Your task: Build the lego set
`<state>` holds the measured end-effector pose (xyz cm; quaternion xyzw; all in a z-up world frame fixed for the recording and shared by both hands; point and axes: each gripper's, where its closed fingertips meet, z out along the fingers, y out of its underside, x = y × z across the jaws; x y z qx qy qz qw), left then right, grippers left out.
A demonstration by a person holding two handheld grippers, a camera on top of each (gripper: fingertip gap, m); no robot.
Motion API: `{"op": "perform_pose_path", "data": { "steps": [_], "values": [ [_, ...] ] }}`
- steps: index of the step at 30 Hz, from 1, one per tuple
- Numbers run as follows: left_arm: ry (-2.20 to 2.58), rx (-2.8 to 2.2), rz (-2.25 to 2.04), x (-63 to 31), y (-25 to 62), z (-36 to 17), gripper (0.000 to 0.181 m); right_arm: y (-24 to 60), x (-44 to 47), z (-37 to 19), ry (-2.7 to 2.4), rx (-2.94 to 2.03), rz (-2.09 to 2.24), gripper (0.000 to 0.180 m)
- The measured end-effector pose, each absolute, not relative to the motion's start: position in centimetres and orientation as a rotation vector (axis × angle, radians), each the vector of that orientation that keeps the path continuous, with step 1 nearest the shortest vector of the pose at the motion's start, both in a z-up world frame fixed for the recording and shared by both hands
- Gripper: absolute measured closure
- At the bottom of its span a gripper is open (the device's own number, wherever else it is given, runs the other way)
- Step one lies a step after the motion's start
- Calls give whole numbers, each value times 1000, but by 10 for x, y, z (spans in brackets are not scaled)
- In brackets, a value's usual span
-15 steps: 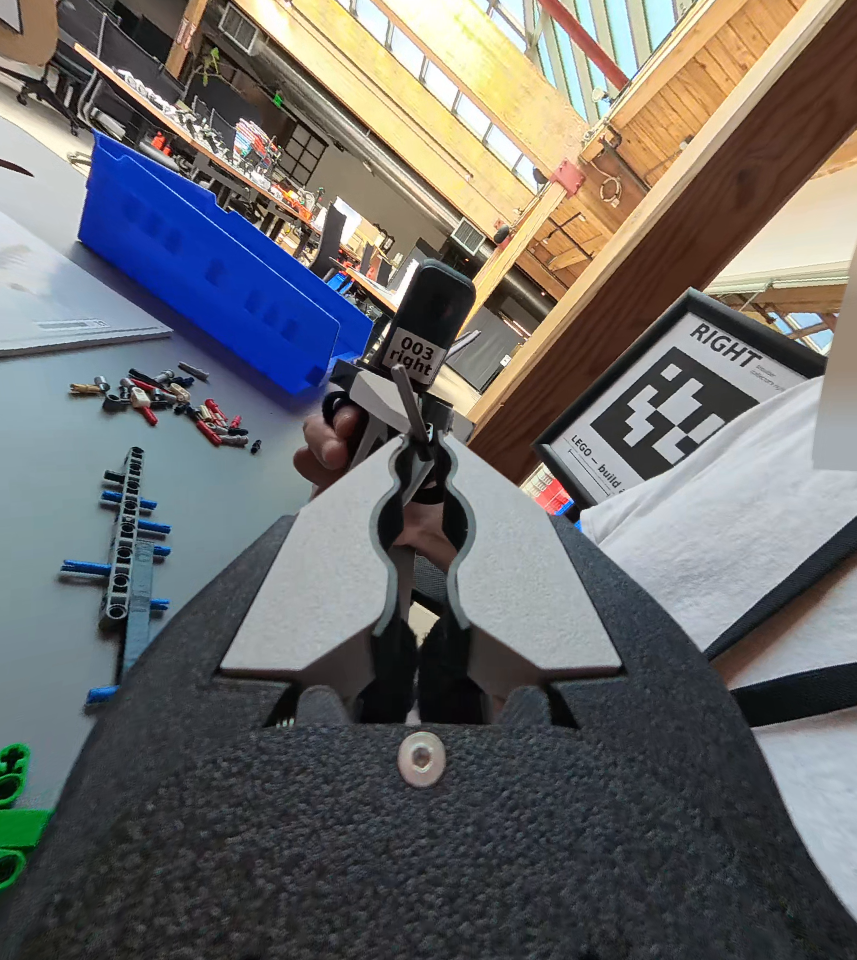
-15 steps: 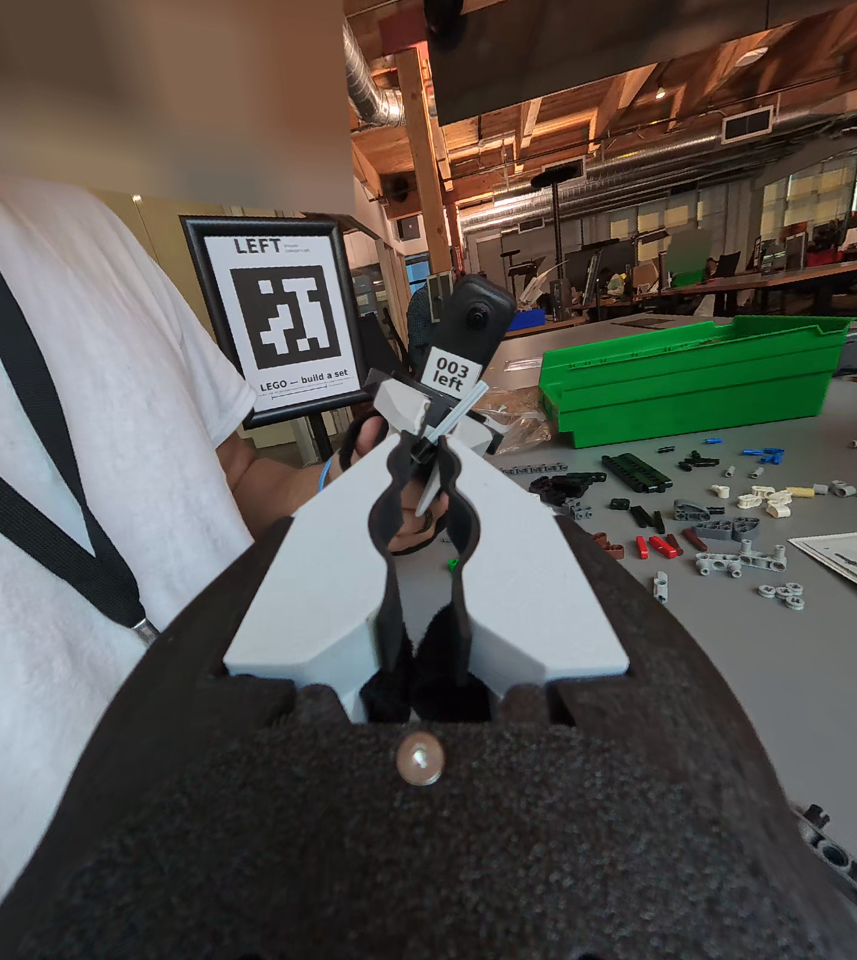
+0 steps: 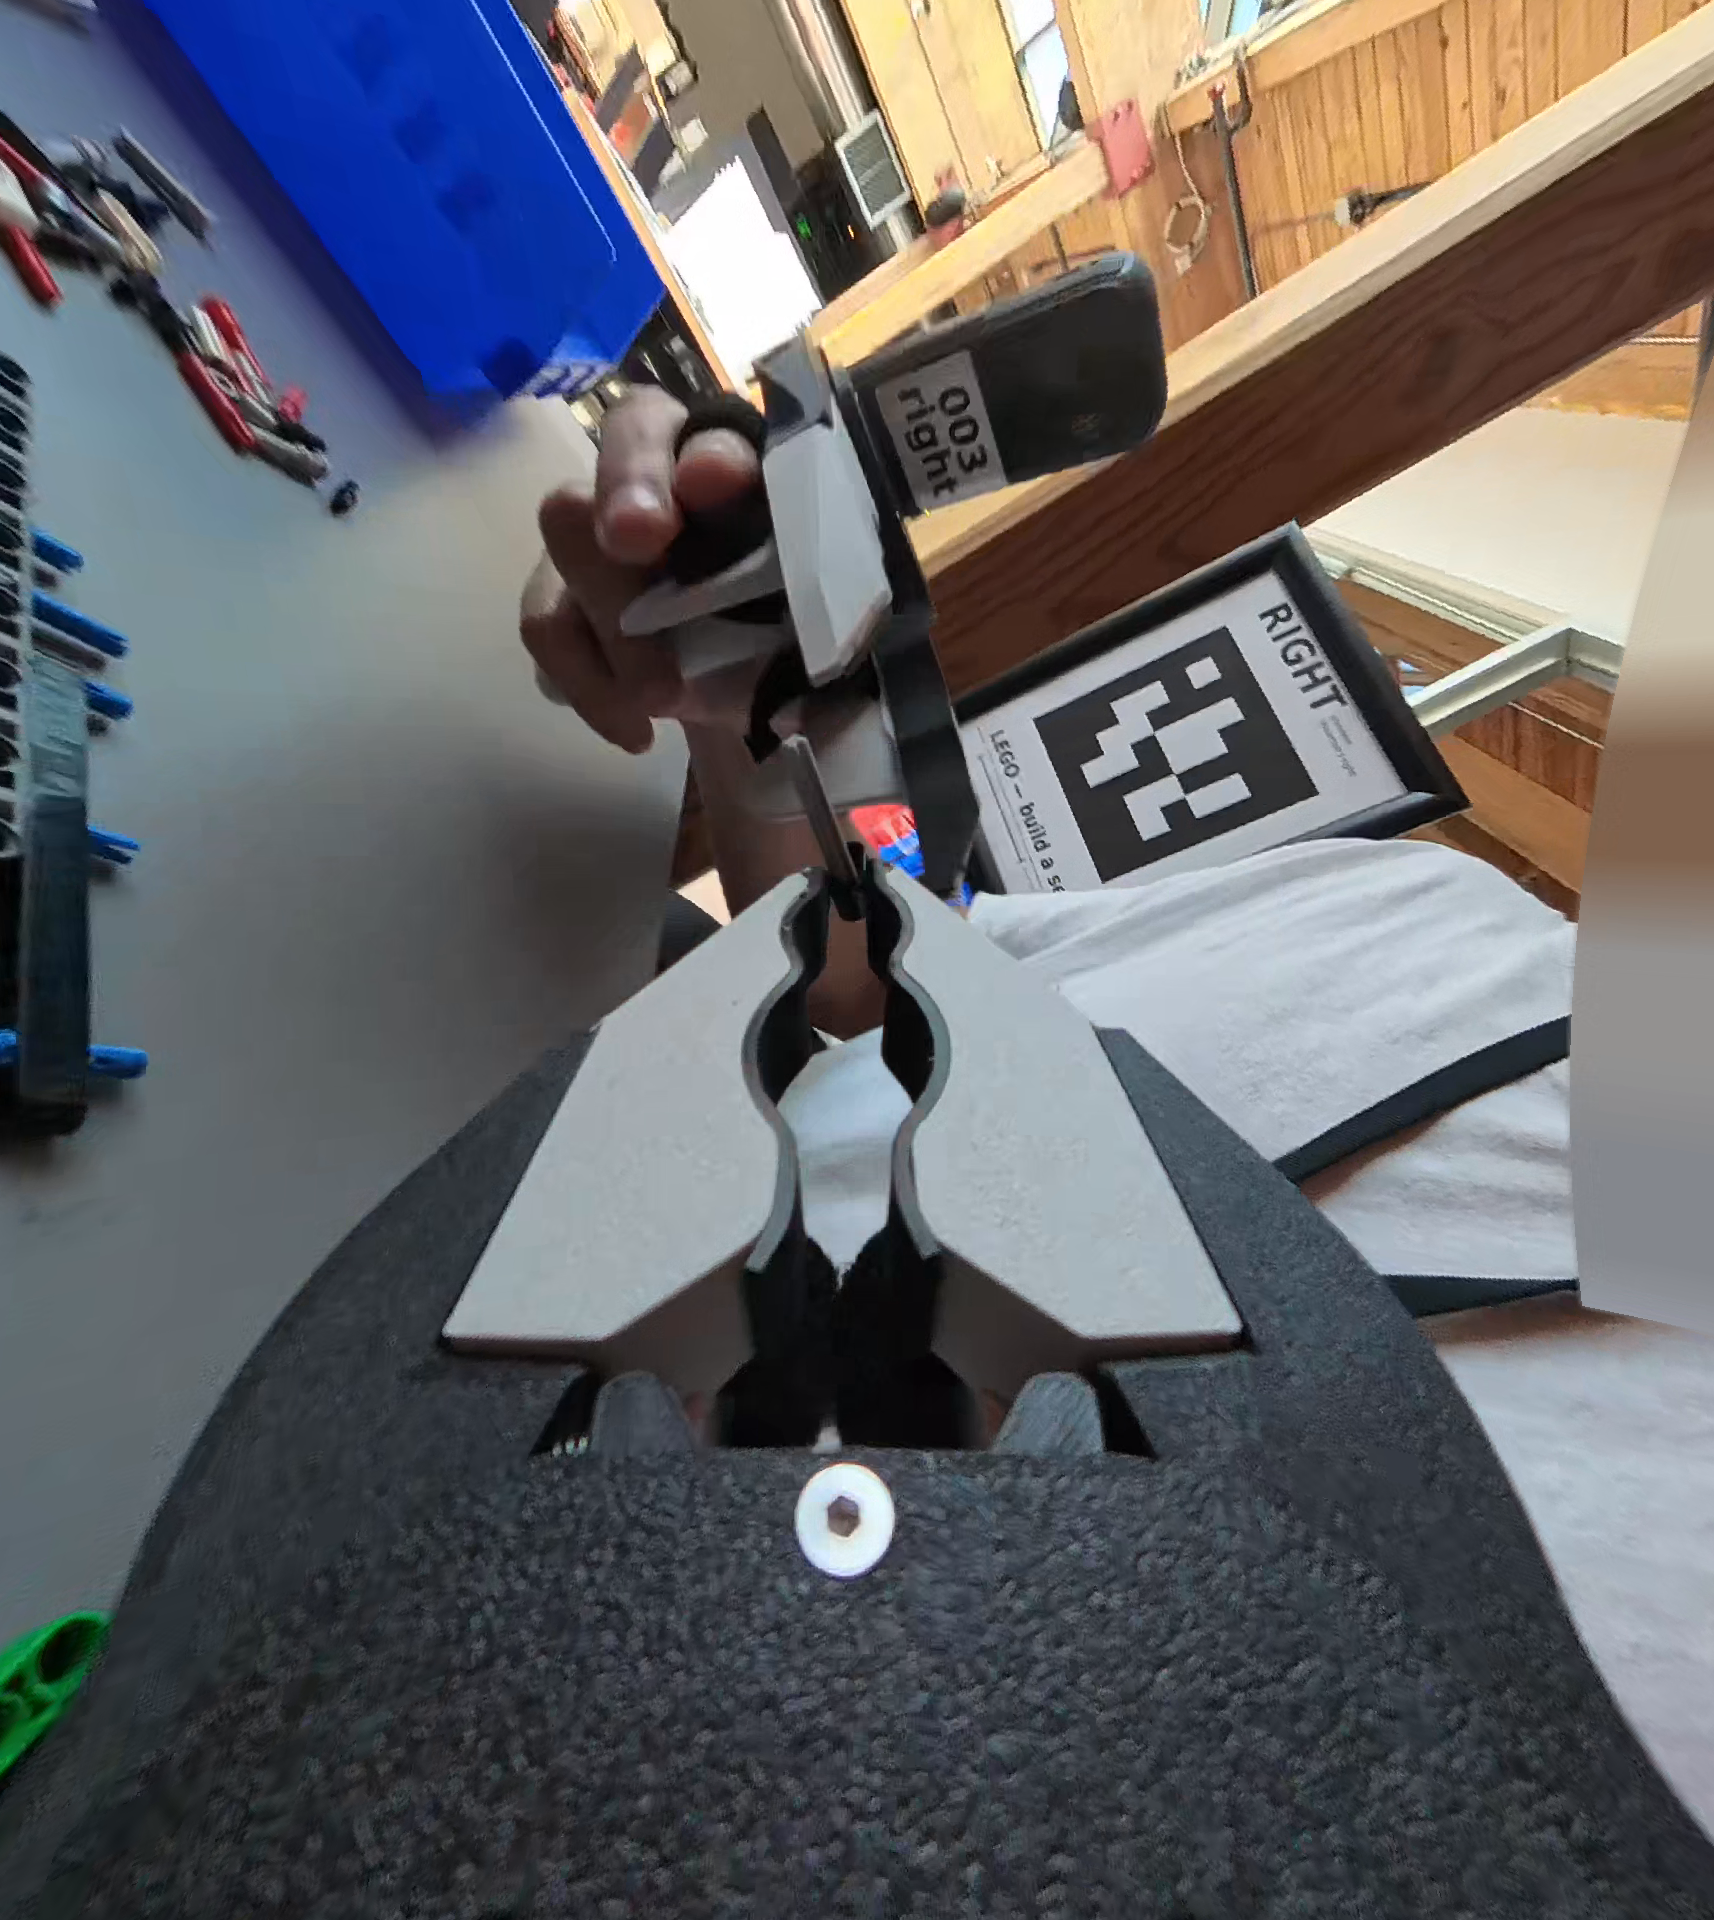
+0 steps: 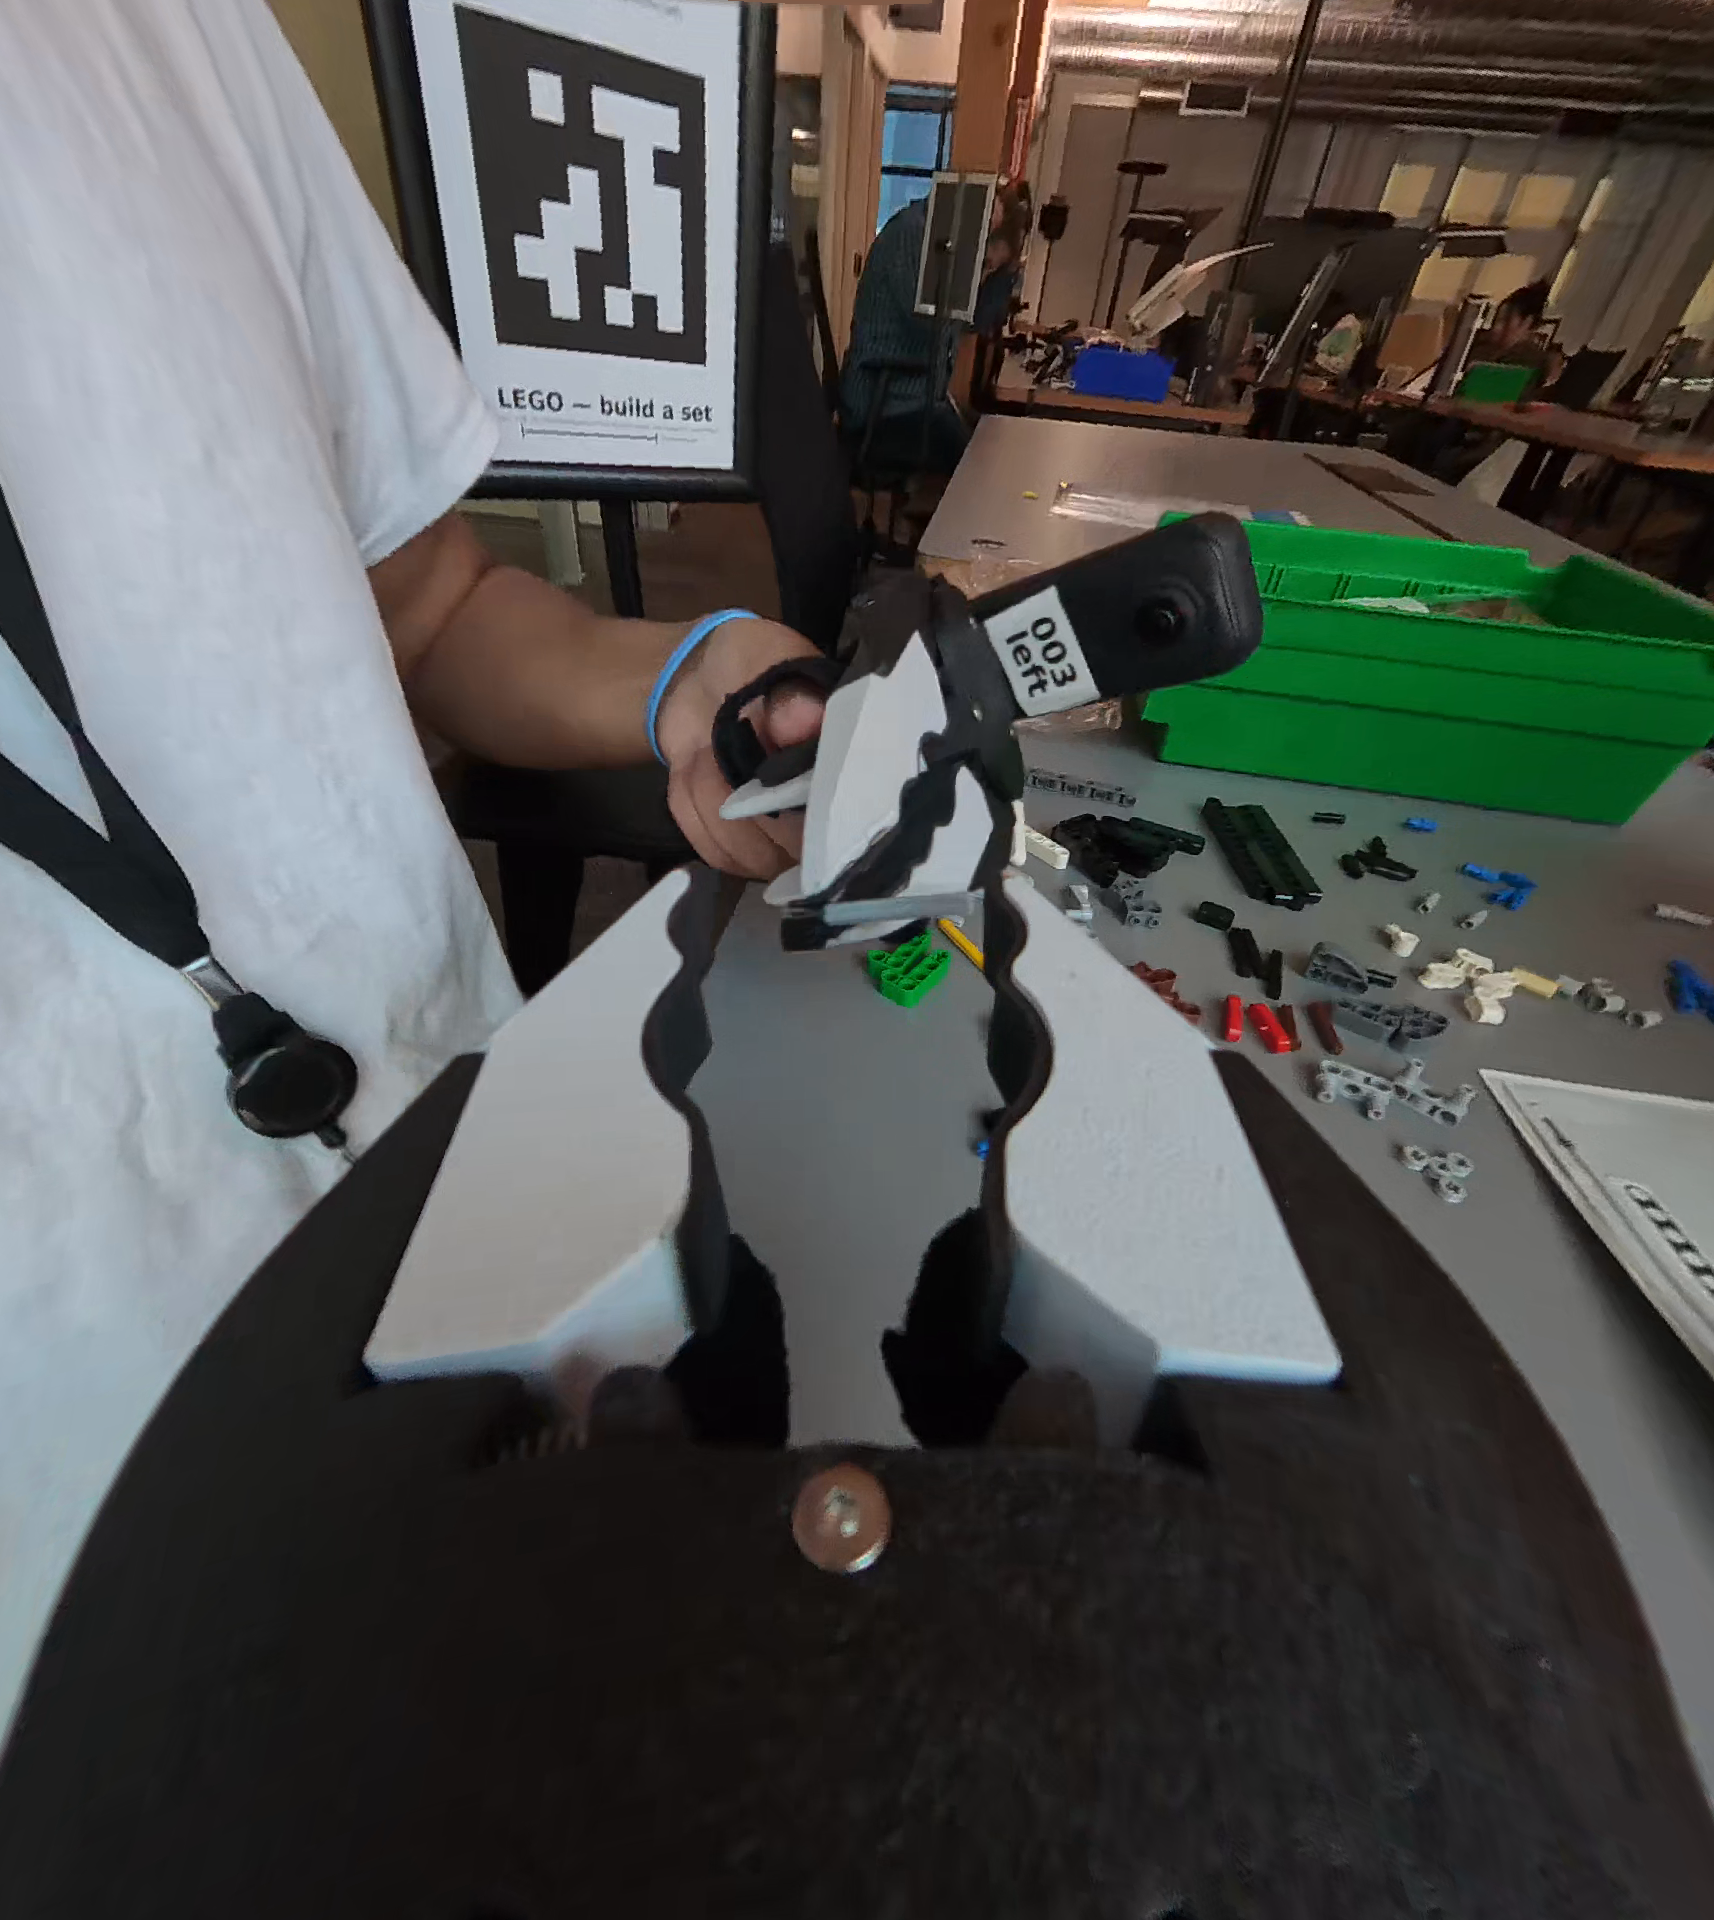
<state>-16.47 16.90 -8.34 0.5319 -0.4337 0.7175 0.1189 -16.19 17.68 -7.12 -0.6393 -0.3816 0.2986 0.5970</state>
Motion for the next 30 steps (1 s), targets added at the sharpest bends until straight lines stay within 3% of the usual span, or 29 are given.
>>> {"op": "perform_pose_path", "data": {
  "steps": [1,12,17,30],
  "values": [
    [-1233,1546,2083,-165,168,-82,175,177,-162,-71,-922,-1483,662,135],
    [-1217,1449,1939,-166,152,-85,176,169,-168,-86,-966,-1523,777,130],
    [-1233,1438,1914,-165,152,-87,176,168,-165,-87,-965,-1514,802,139],
    [-1287,1453,1887,-168,155,-91,176,170,-170,-95,-959,-1542,859,140]
  ]
}}
